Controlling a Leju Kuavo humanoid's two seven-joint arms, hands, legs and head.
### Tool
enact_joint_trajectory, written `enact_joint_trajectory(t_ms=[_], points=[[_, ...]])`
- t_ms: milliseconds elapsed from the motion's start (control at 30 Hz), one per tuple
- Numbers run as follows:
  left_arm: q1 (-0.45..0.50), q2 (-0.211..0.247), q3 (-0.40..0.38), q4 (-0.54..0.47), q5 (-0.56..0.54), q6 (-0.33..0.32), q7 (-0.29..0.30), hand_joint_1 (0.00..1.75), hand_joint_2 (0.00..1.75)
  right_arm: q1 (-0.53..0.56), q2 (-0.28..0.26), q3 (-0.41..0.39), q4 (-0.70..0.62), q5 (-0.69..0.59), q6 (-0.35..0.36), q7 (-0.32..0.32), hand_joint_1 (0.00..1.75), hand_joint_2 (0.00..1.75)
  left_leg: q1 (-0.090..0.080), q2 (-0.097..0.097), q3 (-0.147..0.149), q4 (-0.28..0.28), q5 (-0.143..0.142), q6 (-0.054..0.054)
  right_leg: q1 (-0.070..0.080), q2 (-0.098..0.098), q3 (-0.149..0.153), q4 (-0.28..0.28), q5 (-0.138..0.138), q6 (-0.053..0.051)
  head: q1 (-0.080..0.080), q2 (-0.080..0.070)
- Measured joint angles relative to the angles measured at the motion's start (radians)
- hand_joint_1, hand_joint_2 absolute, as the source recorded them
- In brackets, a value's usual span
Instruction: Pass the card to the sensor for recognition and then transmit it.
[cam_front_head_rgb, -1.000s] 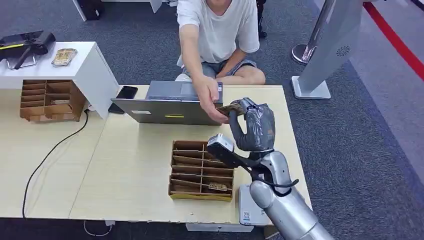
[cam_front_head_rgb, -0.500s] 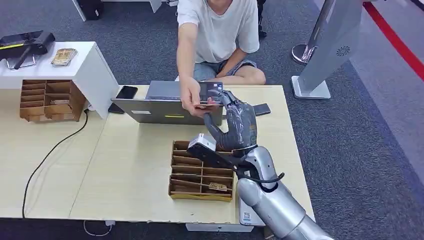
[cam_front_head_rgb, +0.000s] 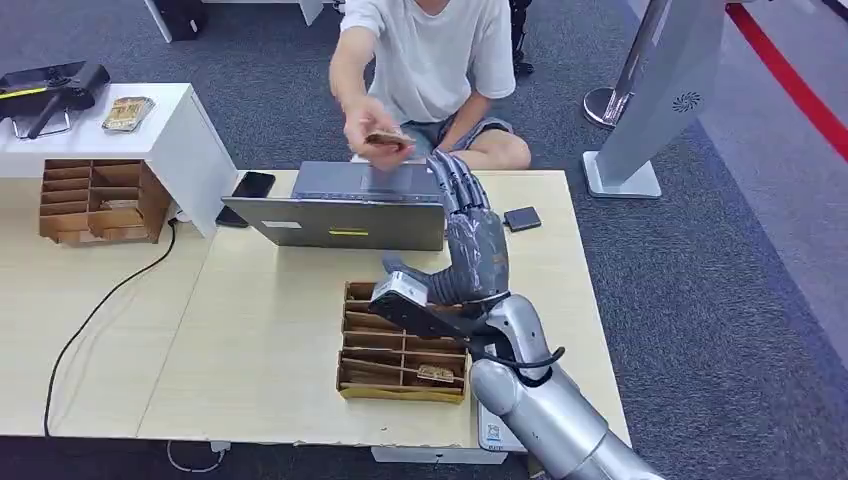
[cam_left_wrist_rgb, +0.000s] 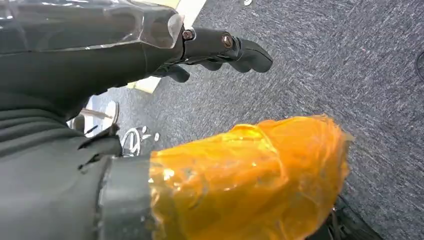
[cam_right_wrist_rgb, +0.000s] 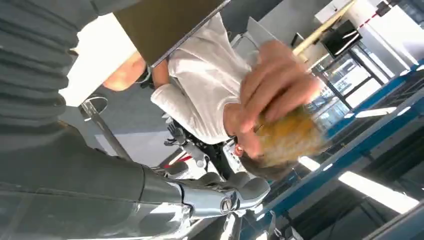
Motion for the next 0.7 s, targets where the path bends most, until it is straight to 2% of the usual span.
enact_joint_trajectory(t_ms=[700], points=[[0.0,-0.006,0.009,0.0,0.045,0.034,-0.006,0.0,0.0,0.137,-0.037,0.028,-0.146,-0.021,-0.099,-0.079,0.0,0.0,0.0,0.0,0.0,0.0,0.0,0.0,0.0,0.0,0.0,0.0,0.0,0.0,0.0,0.0]])
